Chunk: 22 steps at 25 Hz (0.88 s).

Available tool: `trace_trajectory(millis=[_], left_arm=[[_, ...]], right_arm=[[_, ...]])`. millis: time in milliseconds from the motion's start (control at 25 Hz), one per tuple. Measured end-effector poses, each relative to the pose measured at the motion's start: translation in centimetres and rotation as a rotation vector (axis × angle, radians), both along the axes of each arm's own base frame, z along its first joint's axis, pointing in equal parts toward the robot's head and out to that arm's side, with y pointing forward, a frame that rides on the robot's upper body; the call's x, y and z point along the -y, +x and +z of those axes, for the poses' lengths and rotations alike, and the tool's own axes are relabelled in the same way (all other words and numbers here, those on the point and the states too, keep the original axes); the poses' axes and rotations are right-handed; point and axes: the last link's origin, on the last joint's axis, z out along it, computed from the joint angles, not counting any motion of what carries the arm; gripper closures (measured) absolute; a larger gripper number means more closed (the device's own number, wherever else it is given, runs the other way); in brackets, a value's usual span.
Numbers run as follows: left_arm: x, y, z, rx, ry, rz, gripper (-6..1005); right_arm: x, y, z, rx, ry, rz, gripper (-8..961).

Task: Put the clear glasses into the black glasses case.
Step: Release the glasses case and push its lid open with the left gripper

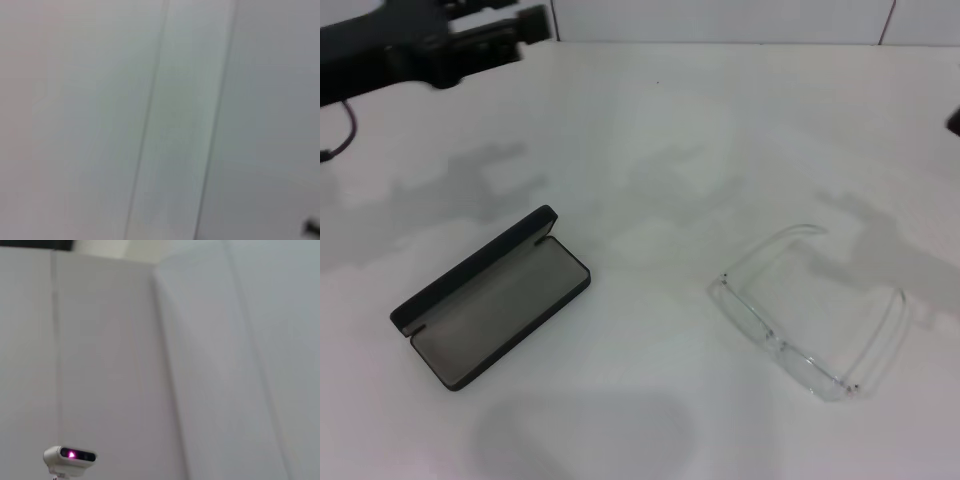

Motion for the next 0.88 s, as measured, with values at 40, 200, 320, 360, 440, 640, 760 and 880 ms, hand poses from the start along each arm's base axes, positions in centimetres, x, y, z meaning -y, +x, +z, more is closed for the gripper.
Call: trace_trajectory(millis=[40, 200, 320, 360, 440, 640, 760, 880], left_arm=[[-0.6, 0.3, -0.6, -0.070, -0.043, 0.045, 286], [-2.4, 1.9, -1.4, -0.269, -0.186, 0.275, 301], [-2.6, 3.5, -2.1, -0.378, -0.228, 0.356, 312], [-2.3, 4.4, -2.2, -0.416, -0.222, 0.342, 316], [-1.6, 5.8, -2.3, -0.487, -0.203, 0.343, 317], [0.3, 7.2, -2.7, -0.768, -0.165, 0.456, 318], [1.1, 7.1, -3.8, -0.883, -0.190, 0.505, 319], [1.6, 6.8, -5.0, -0.964, -0.195, 0.533, 320]], right_arm=[[0.2, 0.3, 0.2, -0.001, 0.004, -0.011, 97], [0.6, 1.0, 0.2, 0.000, 0.006, -0.043, 97], [0.6, 1.4, 0.0, 0.007, 0.011, -0.069, 96], [0.6, 1.5, -0.1, 0.011, 0.010, -0.077, 96], [0.4, 1.6, -0.3, 0.019, 0.006, -0.090, 96], [-0.1, 1.7, -0.5, 0.038, 0.005, -0.109, 98], [-0.5, 1.5, -0.7, 0.050, -0.002, -0.109, 99], [-0.7, 1.4, -0.8, 0.058, -0.006, -0.107, 101]])
